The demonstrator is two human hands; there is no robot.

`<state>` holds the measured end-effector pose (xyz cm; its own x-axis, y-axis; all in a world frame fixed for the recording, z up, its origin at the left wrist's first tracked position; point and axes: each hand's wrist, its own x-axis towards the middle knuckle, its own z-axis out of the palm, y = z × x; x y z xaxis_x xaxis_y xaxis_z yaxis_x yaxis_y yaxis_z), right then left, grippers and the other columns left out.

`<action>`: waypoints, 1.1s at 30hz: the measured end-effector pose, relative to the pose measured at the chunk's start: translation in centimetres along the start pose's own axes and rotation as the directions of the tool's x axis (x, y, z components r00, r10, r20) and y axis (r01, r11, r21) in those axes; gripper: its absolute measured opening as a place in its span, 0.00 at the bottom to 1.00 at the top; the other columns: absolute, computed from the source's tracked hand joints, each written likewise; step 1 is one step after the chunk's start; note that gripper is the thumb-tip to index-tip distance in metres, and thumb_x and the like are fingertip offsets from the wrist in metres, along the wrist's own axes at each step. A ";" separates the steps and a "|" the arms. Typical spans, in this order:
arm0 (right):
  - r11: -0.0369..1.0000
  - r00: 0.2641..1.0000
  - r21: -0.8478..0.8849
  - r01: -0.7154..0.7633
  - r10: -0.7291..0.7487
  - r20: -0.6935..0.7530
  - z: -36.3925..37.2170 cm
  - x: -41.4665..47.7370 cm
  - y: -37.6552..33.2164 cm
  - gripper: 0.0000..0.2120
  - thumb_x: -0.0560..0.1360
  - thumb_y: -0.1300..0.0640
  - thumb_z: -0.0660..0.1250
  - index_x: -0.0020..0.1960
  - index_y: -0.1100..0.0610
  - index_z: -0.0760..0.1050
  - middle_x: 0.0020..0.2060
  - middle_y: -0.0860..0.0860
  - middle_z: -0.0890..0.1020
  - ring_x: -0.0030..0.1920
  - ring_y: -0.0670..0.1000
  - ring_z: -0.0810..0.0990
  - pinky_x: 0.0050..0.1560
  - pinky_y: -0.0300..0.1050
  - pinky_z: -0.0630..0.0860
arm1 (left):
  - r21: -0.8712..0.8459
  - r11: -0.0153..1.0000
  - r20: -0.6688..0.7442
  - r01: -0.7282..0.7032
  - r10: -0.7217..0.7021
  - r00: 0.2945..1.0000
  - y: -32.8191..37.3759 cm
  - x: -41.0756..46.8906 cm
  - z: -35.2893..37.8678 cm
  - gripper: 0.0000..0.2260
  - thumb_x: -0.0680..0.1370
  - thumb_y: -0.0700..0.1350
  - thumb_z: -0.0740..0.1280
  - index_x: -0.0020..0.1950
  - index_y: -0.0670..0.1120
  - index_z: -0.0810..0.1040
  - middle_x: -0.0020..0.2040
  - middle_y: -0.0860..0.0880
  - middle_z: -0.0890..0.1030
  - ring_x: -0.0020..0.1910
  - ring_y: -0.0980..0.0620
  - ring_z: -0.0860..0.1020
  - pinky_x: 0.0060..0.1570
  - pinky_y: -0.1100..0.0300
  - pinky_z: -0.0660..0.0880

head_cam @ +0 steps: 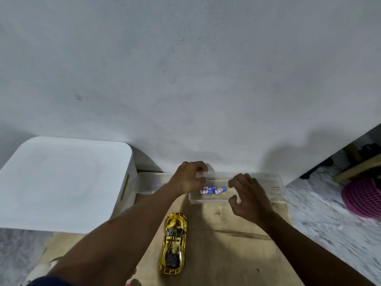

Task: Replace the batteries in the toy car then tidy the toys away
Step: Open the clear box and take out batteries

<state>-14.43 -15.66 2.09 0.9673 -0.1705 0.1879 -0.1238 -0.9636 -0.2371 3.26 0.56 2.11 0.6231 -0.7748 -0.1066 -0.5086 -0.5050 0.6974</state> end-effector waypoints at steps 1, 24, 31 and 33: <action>0.999 1.000 0.049 -0.002 0.002 0.006 0.2 -0.1 -0.3 0.14 0.62 0.62 0.70 0.46 0.54 0.76 0.42 0.48 0.78 0.41 0.52 0.78 0.38 0.42 0.74 | -0.049 0.999 -0.047 0.010 -0.012 0.999 -0.1 0.2 0.1 0.11 0.71 0.41 0.71 0.52 0.49 0.82 0.49 0.54 0.84 0.50 0.52 0.82 0.51 0.60 0.76; 0.995 0.884 -0.063 -0.076 0.097 0.457 6.1 5.6 -0.5 0.22 0.77 0.59 0.64 0.69 0.44 0.73 0.60 0.54 0.82 0.59 0.56 0.79 0.57 0.47 0.75 | 0.003 0.996 -0.178 -0.084 0.083 0.981 -0.8 2.1 0.7 0.13 0.75 0.38 0.70 0.56 0.50 0.85 0.55 0.53 0.85 0.55 0.53 0.82 0.57 0.58 0.76; 0.994 0.971 0.092 -0.061 0.038 0.234 7.9 4.3 -2.3 0.14 0.81 0.50 0.62 0.61 0.54 0.80 0.57 0.53 0.83 0.58 0.55 0.80 0.55 0.48 0.78 | -0.011 0.995 -0.162 -0.097 0.094 0.982 -0.8 2.2 0.4 0.13 0.75 0.38 0.70 0.57 0.50 0.84 0.57 0.53 0.84 0.56 0.56 0.81 0.59 0.61 0.75; 0.995 0.973 0.062 -0.075 0.060 0.222 8.3 3.9 -2.6 0.19 0.82 0.46 0.54 0.63 0.53 0.78 0.58 0.50 0.82 0.60 0.53 0.78 0.57 0.49 0.78 | -0.010 0.994 -0.167 -0.109 0.106 0.980 -0.8 2.1 0.4 0.13 0.75 0.38 0.70 0.58 0.49 0.84 0.57 0.53 0.84 0.57 0.56 0.81 0.59 0.62 0.75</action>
<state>-8.53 -12.13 -4.45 0.9831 -0.1780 -0.0430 -0.1825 -0.9333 -0.3092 4.72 -0.86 1.06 0.6561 -0.7495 0.0881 -0.5679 -0.4135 0.7117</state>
